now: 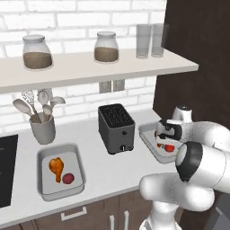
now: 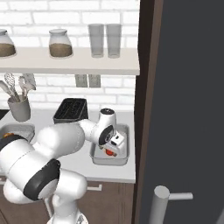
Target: Place one tomato and one chicken drumstick in each tupperware on the nearby counter, to pack two identical lunches.
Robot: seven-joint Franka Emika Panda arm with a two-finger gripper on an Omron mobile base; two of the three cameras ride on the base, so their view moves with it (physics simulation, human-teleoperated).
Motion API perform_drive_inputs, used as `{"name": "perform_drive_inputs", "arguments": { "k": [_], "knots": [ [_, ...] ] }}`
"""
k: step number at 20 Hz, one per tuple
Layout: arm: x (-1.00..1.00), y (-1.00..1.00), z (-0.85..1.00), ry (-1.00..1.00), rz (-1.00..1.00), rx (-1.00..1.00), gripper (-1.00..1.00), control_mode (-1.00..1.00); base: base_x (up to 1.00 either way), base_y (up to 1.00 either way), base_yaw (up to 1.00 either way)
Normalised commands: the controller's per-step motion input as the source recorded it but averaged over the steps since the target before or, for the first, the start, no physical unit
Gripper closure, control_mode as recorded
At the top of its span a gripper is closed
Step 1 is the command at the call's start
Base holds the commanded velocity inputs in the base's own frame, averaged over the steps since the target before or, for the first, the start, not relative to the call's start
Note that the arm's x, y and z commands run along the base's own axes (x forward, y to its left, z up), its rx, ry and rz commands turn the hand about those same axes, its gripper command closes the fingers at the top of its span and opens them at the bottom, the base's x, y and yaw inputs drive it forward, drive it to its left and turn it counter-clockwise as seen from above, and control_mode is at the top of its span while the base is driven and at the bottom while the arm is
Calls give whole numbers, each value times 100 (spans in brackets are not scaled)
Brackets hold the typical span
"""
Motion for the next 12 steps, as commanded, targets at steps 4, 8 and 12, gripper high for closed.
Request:
{"name": "perform_drive_inputs", "arguments": {
  "k": [4,8,12],
  "knots": [
    [-69,13,60,-5,-3,0,-100,-100,0,0,0],
    [-67,3,69,-9,-3,0,-100,-100,0,0,0],
    [-66,6,81,-19,-3,0,-100,-100,0,0,0]
  ]
}}
